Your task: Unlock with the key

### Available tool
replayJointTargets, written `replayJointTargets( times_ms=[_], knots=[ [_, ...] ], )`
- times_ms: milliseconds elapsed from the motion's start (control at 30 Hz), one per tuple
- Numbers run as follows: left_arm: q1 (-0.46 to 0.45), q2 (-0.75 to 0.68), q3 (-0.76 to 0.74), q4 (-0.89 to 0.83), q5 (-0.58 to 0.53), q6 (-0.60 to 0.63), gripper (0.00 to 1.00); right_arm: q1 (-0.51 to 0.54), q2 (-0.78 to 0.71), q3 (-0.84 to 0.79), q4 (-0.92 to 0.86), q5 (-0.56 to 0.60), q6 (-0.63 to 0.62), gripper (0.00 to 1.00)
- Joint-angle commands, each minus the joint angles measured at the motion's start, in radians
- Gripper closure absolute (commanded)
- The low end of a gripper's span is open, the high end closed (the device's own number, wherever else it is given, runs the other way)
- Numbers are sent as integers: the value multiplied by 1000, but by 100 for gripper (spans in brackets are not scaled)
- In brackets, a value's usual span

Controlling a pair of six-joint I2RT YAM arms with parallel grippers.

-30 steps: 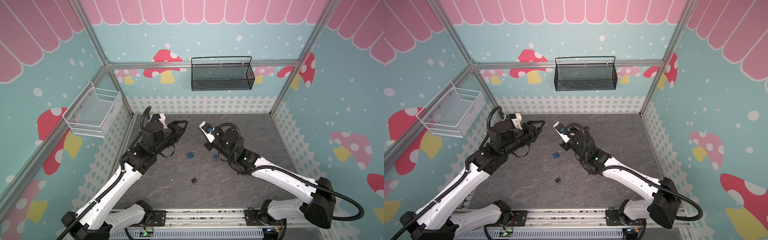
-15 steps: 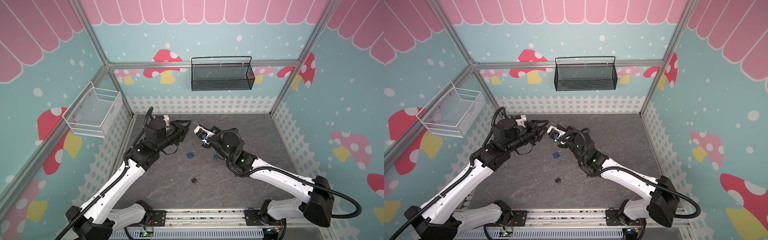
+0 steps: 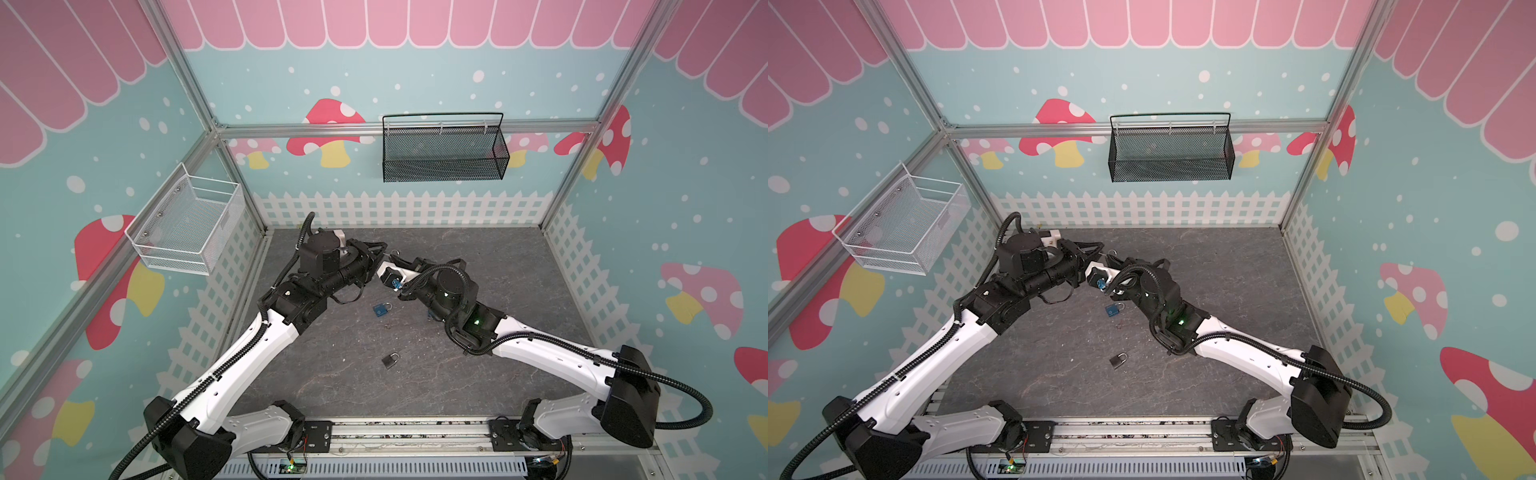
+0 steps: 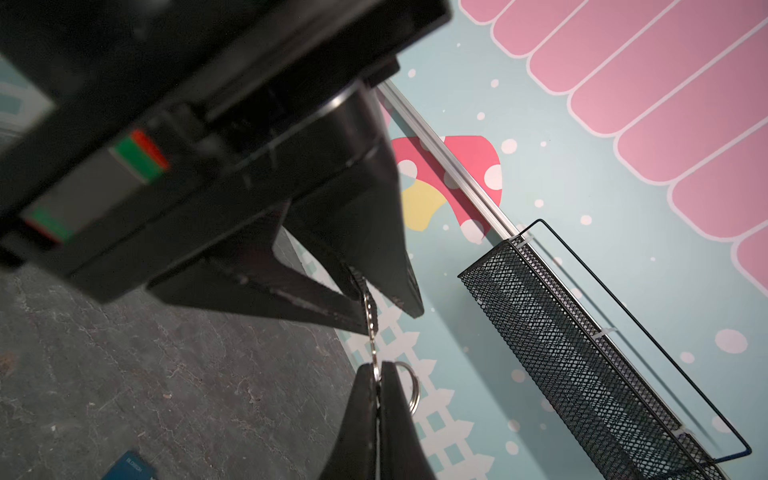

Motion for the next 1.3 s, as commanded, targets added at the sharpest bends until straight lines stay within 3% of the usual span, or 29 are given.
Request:
replayJointTargets(
  times_ms=[0, 433, 667, 1067, 1267],
  knots=[
    [-2, 4, 32, 2, 14, -13, 84, 9, 18, 12, 31, 21, -56, 100],
    [2, 26, 29, 0, 21, 11, 100, 18, 19, 23, 32, 45, -102, 100],
    [8, 26, 16, 31, 20, 35, 100, 20, 3, 31, 30, 39, -96, 100],
    [34, 9, -6, 145, 45, 168, 100, 19, -64, 72, -61, -4, 10, 64],
    [96, 9, -53, 276, 186, 325, 100, 2, -110, 164, -325, -129, 293, 50]
  ],
)
